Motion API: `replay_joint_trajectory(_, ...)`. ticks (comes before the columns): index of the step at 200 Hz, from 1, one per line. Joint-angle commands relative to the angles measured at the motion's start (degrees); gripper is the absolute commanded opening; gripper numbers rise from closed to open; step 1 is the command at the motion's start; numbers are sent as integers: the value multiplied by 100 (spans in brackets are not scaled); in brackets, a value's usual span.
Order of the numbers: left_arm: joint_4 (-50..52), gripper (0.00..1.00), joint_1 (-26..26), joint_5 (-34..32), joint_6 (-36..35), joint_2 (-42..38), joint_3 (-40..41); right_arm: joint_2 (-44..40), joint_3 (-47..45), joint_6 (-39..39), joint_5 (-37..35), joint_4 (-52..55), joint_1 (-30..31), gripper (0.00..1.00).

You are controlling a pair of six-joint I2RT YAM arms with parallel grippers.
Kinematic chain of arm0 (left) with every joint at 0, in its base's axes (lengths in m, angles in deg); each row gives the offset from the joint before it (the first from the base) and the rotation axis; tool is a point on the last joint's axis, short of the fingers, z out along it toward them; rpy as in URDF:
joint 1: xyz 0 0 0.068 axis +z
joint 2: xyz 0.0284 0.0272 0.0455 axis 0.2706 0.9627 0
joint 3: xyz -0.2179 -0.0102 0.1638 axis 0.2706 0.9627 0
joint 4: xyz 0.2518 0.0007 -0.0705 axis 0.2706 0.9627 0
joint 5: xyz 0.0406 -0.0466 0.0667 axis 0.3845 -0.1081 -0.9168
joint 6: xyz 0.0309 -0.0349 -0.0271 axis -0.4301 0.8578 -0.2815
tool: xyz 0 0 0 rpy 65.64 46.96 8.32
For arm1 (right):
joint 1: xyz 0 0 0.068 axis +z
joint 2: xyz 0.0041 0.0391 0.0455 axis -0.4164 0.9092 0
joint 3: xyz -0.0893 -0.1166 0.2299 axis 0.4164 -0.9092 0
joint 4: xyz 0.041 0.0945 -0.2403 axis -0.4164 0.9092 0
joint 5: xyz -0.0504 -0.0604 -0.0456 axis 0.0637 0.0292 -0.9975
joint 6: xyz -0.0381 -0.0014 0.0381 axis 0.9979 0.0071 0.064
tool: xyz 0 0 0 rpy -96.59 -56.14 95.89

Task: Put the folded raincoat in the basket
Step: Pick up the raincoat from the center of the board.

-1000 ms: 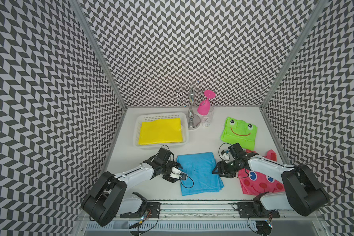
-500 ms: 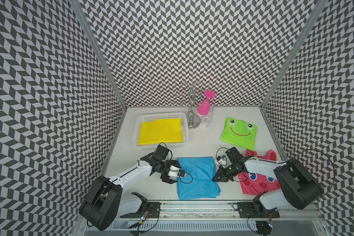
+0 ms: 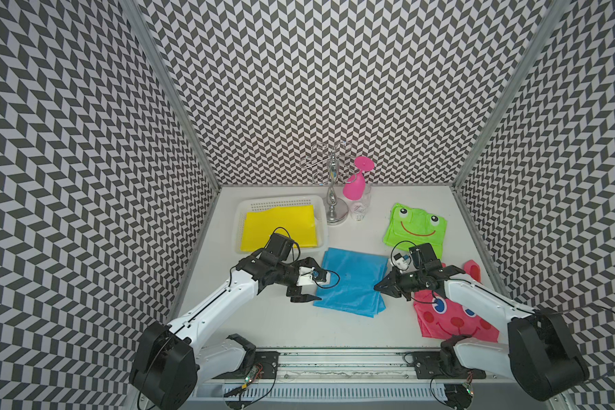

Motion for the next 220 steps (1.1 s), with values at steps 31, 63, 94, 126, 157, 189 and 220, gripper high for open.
replay_joint_trajectory(31, -2095, 100, -960, -265, 539, 647, 439, -564, 91, -1765, 43, -833, -171, 0)
replay_joint_trajectory(63, -3989, 100, -1303, -716, 1535, 684, 1164, -864, -13, -2443, -138, -1288, -213, 0)
replay_joint_trajectory(94, -6074, 99, -1490, -1439, 2044, 706, 2084, -1027, -36, -2796, -279, -1506, -222, 0)
replay_joint_trajectory(126, -7281, 100, -1803, -2223, 2240, 966, 2576, -1072, -59, -3051, -354, -1690, -218, 0)
replay_joint_trajectory(157, -7725, 100, -1847, -2881, 2522, 1377, 2433, -1148, -88, -3191, -368, -1807, -223, 0)
replay_joint_trajectory(189, -7879, 91, -1845, -2920, 2577, 1803, 2281, -1240, -96, -3249, -366, -1828, -224, 0)
replay_joint_trajectory(220, -7953, 57, -1833, -3094, 2455, 2167, 2110, -1302, -176, -3341, -326, -1912, -226, 0)
